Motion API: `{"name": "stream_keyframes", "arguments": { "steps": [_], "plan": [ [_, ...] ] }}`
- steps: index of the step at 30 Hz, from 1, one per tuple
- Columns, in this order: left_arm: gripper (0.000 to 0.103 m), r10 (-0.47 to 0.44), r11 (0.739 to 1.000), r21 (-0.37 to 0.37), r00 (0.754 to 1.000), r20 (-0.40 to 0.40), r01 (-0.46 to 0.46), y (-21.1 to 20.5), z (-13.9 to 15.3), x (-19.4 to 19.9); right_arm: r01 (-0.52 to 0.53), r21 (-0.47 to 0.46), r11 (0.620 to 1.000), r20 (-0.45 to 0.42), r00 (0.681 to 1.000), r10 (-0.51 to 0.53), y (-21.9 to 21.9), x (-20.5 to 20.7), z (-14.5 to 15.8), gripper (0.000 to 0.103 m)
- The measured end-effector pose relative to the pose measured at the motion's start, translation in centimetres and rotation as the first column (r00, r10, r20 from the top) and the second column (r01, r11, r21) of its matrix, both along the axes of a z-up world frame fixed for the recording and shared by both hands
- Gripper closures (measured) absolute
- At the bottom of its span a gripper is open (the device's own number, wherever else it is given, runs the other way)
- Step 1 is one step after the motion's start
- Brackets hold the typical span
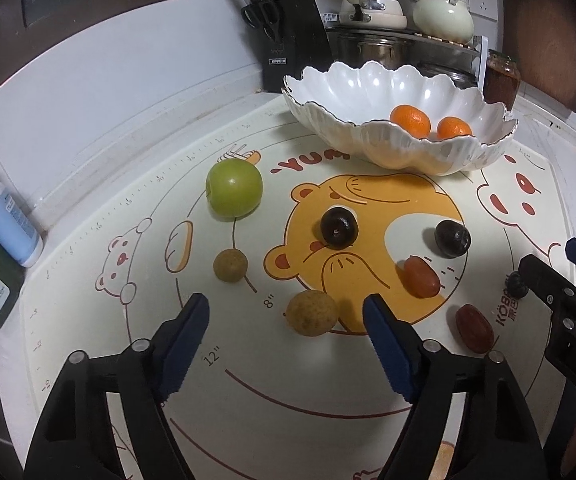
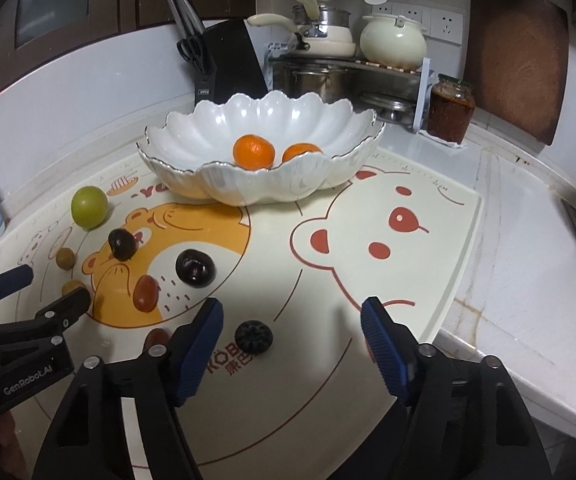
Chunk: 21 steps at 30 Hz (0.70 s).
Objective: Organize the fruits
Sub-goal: 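Grasp the brown round fruit with the left tool while the right tool grasps the blueberry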
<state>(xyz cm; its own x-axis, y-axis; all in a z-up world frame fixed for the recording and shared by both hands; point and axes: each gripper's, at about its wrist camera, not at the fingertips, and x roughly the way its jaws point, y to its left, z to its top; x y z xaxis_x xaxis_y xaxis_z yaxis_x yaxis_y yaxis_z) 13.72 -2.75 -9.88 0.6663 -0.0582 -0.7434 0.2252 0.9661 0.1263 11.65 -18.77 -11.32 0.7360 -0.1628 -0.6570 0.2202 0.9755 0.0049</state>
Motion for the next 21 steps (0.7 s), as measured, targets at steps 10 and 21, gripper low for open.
{"name": "stream_keyframes", "arguments": {
  "steps": [10, 21],
  "plan": [
    [0.035, -0.007, 1.000, -0.009, 1.000, -0.019, 0.007, 0.0, -0.8, 0.5, -0.021, 0.010, 1.000, -0.034, 0.999, 0.021, 0.3, 0.3, -0.9, 0.040],
    [0.041, -0.013, 1.000, -0.021, 0.999, -0.042, 0.012, -0.1, -1.4, 0.8, -0.032, 0.023, 0.999, -0.067, 0.997, 0.033, 0.3, 0.6, -1.9, 0.050]
  ]
}}
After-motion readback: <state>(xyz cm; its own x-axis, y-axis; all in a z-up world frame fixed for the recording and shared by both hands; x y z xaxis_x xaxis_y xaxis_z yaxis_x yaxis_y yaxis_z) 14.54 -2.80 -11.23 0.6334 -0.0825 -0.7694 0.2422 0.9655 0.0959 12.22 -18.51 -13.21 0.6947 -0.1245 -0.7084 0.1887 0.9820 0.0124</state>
